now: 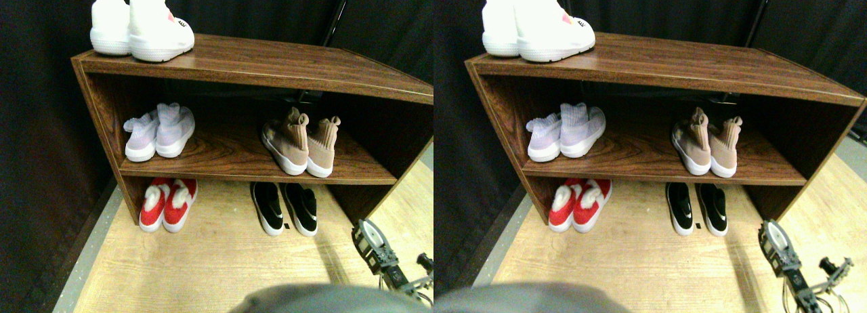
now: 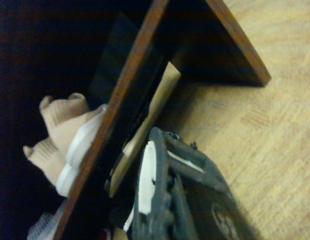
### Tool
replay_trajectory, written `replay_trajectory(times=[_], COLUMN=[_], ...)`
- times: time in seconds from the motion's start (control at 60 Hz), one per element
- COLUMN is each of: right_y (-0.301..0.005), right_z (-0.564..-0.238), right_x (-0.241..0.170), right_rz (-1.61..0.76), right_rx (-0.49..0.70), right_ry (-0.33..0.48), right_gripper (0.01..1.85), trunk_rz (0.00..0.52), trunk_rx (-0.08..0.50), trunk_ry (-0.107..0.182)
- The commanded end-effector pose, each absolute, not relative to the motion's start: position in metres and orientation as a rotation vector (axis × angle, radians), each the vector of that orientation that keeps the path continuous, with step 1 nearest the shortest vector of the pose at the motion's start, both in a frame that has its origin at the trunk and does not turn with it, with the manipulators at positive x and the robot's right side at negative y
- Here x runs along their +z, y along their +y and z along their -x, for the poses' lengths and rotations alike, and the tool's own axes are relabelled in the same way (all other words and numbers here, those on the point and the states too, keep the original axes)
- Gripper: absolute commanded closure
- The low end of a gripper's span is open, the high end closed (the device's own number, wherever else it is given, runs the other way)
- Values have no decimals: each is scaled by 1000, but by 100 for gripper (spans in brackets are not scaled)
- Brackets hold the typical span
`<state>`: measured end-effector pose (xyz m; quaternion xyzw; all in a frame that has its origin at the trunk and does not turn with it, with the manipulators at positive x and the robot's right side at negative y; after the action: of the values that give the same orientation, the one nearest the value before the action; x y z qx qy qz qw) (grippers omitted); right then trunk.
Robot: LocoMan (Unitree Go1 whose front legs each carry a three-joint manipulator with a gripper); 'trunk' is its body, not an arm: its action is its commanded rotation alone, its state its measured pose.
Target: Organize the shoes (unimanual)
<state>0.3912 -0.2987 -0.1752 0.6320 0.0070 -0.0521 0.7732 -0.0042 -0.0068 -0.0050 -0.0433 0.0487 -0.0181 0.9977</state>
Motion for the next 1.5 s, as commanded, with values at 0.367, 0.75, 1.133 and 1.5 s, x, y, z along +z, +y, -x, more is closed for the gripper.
replay_trajectory(times=[0.367,0.75,1.133,1.5], right_y=[-306,-316,-305,-292], right_z=[-446,-485,-497,-496], right_x=[-200,-217,-232,-231], right_rz=[-1399,-1383,-1428,-1430], right_rx=[-262,-386,-423,-319], right_ry=[-18,-36,17,107], right_gripper=[180,180,180,180], trunk_rz=[124,126,127,130], trunk_rx=[-4,11,21,26], trunk_ry=[125,125,123,123])
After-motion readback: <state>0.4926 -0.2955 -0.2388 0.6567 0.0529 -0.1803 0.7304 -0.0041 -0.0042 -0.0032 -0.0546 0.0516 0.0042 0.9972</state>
